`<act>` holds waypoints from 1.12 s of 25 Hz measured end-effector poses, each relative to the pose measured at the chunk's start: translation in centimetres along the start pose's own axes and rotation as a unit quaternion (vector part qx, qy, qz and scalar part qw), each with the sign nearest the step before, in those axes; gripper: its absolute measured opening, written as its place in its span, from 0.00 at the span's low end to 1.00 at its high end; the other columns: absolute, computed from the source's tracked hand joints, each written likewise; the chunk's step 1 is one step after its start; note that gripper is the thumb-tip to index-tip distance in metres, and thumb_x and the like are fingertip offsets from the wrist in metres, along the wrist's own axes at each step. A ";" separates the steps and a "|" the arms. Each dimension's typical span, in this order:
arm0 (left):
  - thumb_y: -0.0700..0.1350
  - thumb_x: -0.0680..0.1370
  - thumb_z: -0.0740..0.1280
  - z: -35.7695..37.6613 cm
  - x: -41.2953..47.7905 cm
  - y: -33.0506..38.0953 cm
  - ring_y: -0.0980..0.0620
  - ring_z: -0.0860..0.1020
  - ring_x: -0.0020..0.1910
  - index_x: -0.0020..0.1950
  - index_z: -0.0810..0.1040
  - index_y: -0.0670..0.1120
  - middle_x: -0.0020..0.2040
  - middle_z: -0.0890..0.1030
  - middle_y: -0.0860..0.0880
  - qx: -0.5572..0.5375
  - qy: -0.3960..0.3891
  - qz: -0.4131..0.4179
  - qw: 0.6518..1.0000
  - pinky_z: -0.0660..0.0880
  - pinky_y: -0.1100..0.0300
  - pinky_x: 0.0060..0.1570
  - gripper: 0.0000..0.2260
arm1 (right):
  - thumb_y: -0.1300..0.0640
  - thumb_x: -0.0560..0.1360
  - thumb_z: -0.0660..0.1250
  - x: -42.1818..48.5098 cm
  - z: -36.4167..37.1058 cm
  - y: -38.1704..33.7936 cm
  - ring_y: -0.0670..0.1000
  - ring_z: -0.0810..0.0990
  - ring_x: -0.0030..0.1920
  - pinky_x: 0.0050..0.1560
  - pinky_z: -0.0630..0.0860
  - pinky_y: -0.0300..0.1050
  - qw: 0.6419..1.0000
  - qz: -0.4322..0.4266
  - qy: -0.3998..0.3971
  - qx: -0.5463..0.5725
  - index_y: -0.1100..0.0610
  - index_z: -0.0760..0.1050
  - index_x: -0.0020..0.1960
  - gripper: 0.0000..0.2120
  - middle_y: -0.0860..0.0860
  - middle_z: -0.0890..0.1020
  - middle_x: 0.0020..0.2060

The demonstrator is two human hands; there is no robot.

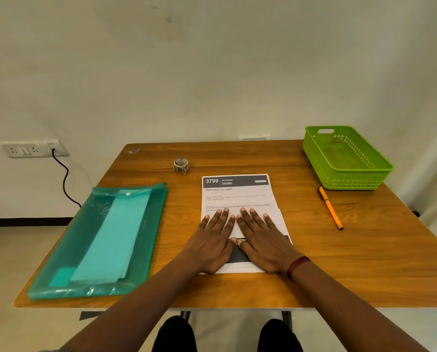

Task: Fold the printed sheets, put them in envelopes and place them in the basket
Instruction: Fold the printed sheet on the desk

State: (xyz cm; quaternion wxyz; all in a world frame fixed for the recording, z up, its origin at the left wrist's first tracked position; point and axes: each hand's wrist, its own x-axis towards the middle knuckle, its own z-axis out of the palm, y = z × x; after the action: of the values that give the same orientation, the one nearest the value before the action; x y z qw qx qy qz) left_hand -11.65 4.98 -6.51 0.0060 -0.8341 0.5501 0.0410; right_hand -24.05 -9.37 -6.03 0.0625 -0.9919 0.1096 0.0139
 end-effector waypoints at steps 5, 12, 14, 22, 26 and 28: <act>0.60 0.83 0.43 -0.2 -0.2 -0.9 0.49 0.37 0.78 0.80 0.38 0.45 0.80 0.37 0.46 -0.022 -0.019 -0.024 0.999 0.43 0.48 0.78 0.31 | 0.32 0.70 0.29 -0.9 -0.1 2.1 0.50 0.38 0.77 0.76 0.40 0.48 0.999 0.044 0.008 0.012 0.52 0.38 0.79 0.41 0.51 0.40 0.78; 0.61 0.83 0.48 -0.9 0.2 -2.8 0.48 0.47 0.79 0.81 0.48 0.46 0.81 0.47 0.45 -0.051 -0.007 -0.027 0.998 0.50 0.50 0.77 0.31 | 0.35 0.77 0.37 -1.1 -1.0 4.5 0.52 0.47 0.78 0.77 0.49 0.49 0.999 0.048 0.002 0.019 0.53 0.49 0.79 0.35 0.55 0.49 0.79; 0.62 0.82 0.54 -2.2 0.9 -3.3 0.46 0.52 0.79 0.80 0.53 0.47 0.80 0.52 0.45 -0.073 -0.026 -0.024 0.997 0.54 0.51 0.76 0.32 | 0.36 0.79 0.47 -0.8 -1.5 5.0 0.52 0.53 0.77 0.76 0.54 0.48 0.998 0.047 0.016 0.036 0.52 0.56 0.77 0.32 0.54 0.55 0.78; 0.60 0.72 0.73 -4.3 3.0 -2.8 0.44 0.64 0.69 0.77 0.59 0.52 0.71 0.66 0.44 -0.105 -0.018 -0.059 0.992 0.67 0.48 0.67 0.39 | 0.39 0.71 0.70 0.5 -3.0 5.3 0.54 0.62 0.70 0.69 0.63 0.50 0.993 0.065 0.041 0.091 0.49 0.60 0.76 0.37 0.53 0.65 0.70; 0.57 0.70 0.75 -5.3 2.5 -2.1 0.44 0.67 0.67 0.75 0.62 0.51 0.69 0.67 0.45 -0.074 0.040 -0.036 0.996 0.70 0.48 0.63 0.38 | 0.43 0.69 0.74 0.2 -3.3 4.8 0.54 0.67 0.64 0.63 0.69 0.48 0.989 0.066 0.101 0.085 0.48 0.63 0.74 0.38 0.53 0.68 0.64; 0.53 0.72 0.75 -5.6 2.0 -1.9 0.46 0.71 0.64 0.73 0.67 0.51 0.67 0.70 0.46 -0.110 0.066 -0.031 0.991 0.73 0.52 0.60 0.32 | 0.47 0.70 0.74 -0.1 -3.5 4.6 0.52 0.70 0.59 0.56 0.71 0.40 0.980 0.071 0.143 0.117 0.49 0.69 0.71 0.32 0.52 0.71 0.59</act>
State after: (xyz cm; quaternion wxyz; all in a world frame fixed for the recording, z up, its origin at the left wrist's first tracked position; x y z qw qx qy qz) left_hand -8.77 3.56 -1.15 -0.1207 -0.8474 0.5150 0.0455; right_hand -25.14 -14.25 -3.09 0.1610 -0.9592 0.1880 -0.1367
